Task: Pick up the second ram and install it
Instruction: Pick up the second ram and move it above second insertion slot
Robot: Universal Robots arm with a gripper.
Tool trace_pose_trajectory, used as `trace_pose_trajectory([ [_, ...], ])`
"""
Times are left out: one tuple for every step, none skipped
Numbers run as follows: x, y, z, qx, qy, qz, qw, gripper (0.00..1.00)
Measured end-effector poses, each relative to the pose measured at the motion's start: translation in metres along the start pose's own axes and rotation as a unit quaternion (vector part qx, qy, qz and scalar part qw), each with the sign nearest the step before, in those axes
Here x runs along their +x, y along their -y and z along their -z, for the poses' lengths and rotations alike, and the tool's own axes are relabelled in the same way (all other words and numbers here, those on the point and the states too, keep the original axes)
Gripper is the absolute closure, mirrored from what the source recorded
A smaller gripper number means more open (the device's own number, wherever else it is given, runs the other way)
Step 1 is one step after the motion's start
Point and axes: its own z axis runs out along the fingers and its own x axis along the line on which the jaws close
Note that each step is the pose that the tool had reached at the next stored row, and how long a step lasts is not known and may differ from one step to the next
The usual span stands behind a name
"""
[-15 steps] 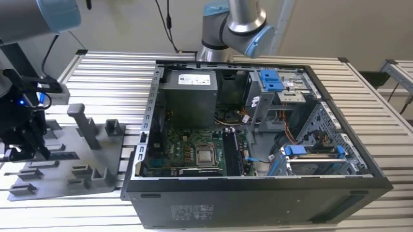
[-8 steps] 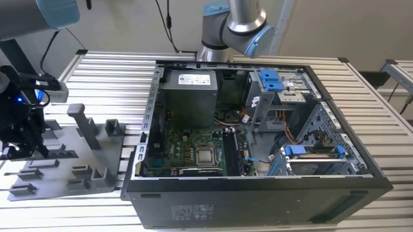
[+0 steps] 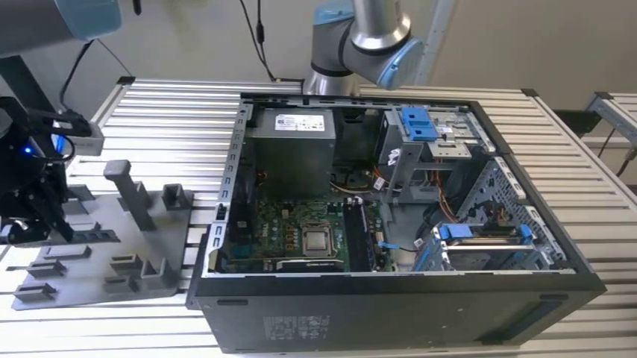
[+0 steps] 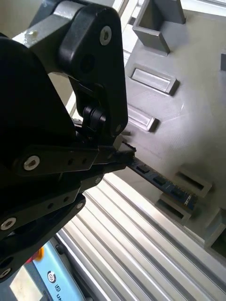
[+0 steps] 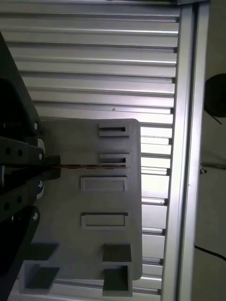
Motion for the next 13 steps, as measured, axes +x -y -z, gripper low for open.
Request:
trace_pose_trajectory([
  [0.0,0.0,0.0005,0.0,0.0,0.0,1.0,0.86],
  [0.0,0.0,0.0008,0.0,0.0,0.0,1.0,0.86],
  [0.0,0.0,0.0013,0.0,0.0,0.0,1.0,0.86],
  [0.0,-0.0001,0.0018,0.0,0.0,0.0,1.0,0.86],
  [0.0,-0.0001,0.0024,-0.0001,0.0,0.0,1.0,0.86],
  [0.0,-0.0001,0.0029,0.0,0.0,0.0,1.0,0.86],
  [0.0,-0.0001,0.0035,0.0,0.0,0.0,1.0,0.86],
  [0.0,-0.0001,0.0041,0.0,0.0,0.0,1.0,0.86],
  [0.0,-0.0002,0.0046,0.0,0.0,0.0,1.0,0.86],
  [-0.0001,-0.0003,0.005,0.0,0.0,0.0,1.0,0.86],
  [-0.0001,-0.0003,0.0056,0.0,0.0,0.0,1.0,0.86],
  [-0.0001,-0.0003,0.0061,0.0,0.0,0.0,1.0,0.86],
  [-0.0001,-0.0003,0.0066,0.0,0.0,0.0,1.0,0.86],
])
